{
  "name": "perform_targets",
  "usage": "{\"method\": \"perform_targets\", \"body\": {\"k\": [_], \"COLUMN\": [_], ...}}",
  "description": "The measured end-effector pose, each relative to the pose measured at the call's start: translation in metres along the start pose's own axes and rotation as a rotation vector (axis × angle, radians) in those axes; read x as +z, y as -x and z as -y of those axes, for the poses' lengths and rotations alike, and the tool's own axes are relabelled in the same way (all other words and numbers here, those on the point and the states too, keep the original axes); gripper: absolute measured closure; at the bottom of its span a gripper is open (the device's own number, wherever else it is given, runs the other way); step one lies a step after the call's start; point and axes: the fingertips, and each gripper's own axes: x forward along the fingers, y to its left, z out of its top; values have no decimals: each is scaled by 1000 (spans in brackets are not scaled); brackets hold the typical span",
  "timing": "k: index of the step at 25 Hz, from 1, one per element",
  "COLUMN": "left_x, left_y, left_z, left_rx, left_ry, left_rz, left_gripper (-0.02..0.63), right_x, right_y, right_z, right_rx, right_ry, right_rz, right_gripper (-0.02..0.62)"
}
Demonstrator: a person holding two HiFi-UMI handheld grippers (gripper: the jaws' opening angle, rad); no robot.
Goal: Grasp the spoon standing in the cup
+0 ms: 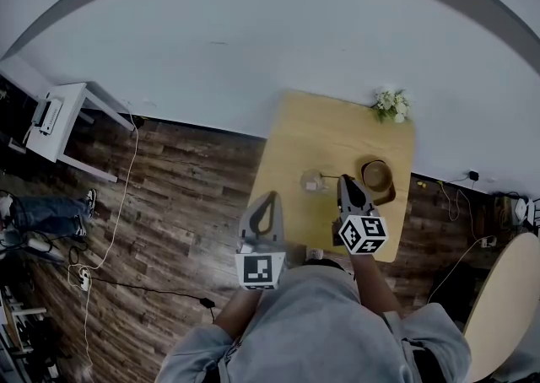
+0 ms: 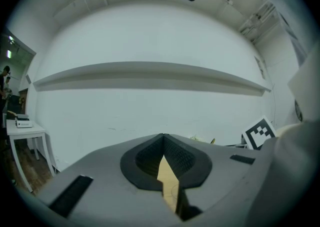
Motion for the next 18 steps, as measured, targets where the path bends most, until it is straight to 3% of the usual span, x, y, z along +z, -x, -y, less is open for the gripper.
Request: {"method": "perform_targets", "body": {"k": [10,18], "left_x": [9,8], "left_y": [17,26], "left_z": [0,4], "left_rx": [-26,-50], "left_ry": [-18,-19], "left_rz": [18,22], "left_gripper": [604,604], "right_x": [64,91], "right_y": [52,94], "right_z": [-31,-58], "right_rx": [-9,-43], "right_ry": [44,228], "right_rz": [187,273], "right_gripper": [592,592]}}
